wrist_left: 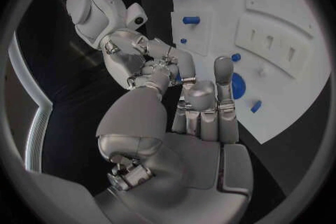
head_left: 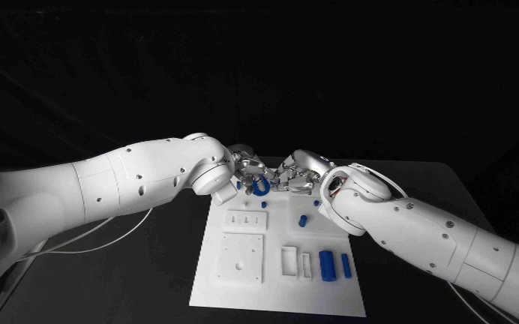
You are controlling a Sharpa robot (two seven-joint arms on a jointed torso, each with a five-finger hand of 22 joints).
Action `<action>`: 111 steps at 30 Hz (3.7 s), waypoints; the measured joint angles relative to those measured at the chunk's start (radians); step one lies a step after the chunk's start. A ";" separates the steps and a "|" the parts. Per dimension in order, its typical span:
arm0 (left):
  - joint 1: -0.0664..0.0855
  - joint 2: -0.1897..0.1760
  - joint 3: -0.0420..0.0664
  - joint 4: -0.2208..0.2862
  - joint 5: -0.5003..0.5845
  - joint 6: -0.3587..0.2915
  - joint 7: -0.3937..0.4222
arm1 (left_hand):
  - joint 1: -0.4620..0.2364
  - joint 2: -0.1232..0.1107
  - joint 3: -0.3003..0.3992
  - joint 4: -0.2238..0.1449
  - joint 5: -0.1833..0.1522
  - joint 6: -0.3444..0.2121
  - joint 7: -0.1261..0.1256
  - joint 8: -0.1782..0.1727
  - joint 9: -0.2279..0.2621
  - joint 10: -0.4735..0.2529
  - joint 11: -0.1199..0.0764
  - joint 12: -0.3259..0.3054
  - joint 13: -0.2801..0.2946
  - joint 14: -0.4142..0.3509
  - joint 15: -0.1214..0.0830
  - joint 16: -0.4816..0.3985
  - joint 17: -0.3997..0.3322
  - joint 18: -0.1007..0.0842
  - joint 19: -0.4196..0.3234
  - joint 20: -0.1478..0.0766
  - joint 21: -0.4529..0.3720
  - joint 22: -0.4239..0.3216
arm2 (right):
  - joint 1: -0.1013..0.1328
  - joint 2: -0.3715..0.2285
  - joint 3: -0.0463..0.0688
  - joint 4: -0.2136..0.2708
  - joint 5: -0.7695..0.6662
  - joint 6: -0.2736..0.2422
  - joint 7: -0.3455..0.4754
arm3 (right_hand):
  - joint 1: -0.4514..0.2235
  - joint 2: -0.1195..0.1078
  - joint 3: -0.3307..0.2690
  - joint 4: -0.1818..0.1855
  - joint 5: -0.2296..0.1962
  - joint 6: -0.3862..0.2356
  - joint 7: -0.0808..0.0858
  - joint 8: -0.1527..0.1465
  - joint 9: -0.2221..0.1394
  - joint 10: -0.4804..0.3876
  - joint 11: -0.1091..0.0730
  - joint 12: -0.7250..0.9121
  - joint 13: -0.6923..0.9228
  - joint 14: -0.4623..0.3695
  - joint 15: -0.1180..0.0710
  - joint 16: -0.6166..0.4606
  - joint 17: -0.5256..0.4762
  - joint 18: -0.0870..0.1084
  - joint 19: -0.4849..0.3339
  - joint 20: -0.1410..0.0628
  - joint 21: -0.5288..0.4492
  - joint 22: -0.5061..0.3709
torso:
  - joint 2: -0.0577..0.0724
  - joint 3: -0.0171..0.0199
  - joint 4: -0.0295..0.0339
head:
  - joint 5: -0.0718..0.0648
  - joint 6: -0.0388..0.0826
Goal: Assemble the parts on the task board
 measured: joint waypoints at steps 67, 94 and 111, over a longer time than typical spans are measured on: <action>-0.121 -0.076 -0.046 0.058 -0.287 -0.052 -0.101 | -0.060 0.056 -0.012 0.009 -0.039 0.000 0.000 0.001 0.026 0.004 -0.011 0.144 0.016 0.011 0.004 0.123 0.083 0.000 0.032 0.018 -0.045 0.132 | -0.022 -0.176 0.217 -0.070 0.270 -0.169 0.148 | 0.036 -0.015 -0.108 -0.030 0.272 -0.095 0.027 -0.003 -0.004 -0.063 0.013 -0.016 -0.148 -0.033 0.008 -0.050 -0.095 0.021 0.001 0.021 -0.188 0.000 | -0.030 0.0089 -0.0132 | 0.028 -0.096; -0.138 -0.080 -0.046 0.052 -0.355 -0.053 -0.120 | -0.068 0.063 -0.017 -0.002 -0.035 0.000 0.000 0.005 0.036 0.004 -0.011 0.159 -0.016 0.009 0.006 0.135 0.082 0.001 0.045 0.023 -0.080 0.173 | -0.021 -0.172 0.218 -0.079 0.276 -0.167 0.148 | 0.037 -0.015 -0.099 -0.033 0.287 -0.095 0.027 -0.003 -0.003 -0.062 0.013 -0.016 -0.150 -0.033 0.008 -0.050 -0.097 0.016 0.001 0.021 -0.194 0.000 | -0.030 0.0087 -0.0135 | 0.031 -0.109; -0.137 -0.082 -0.044 0.057 -0.377 -0.026 -0.127 | -0.071 0.060 -0.014 -0.008 -0.035 0.000 0.000 0.005 0.093 0.006 -0.009 0.159 -0.022 0.011 0.008 0.135 0.084 0.001 0.045 0.023 -0.088 0.182 | -0.020 -0.168 0.218 -0.082 0.276 -0.162 0.146 | 0.037 -0.015 -0.090 -0.037 0.287 -0.093 0.029 -0.003 -0.003 -0.066 0.009 -0.015 -0.153 -0.033 0.008 -0.050 -0.099 0.016 0.001 0.021 -0.199 0.000 | -0.030 0.0087 -0.0139 | 0.034 -0.113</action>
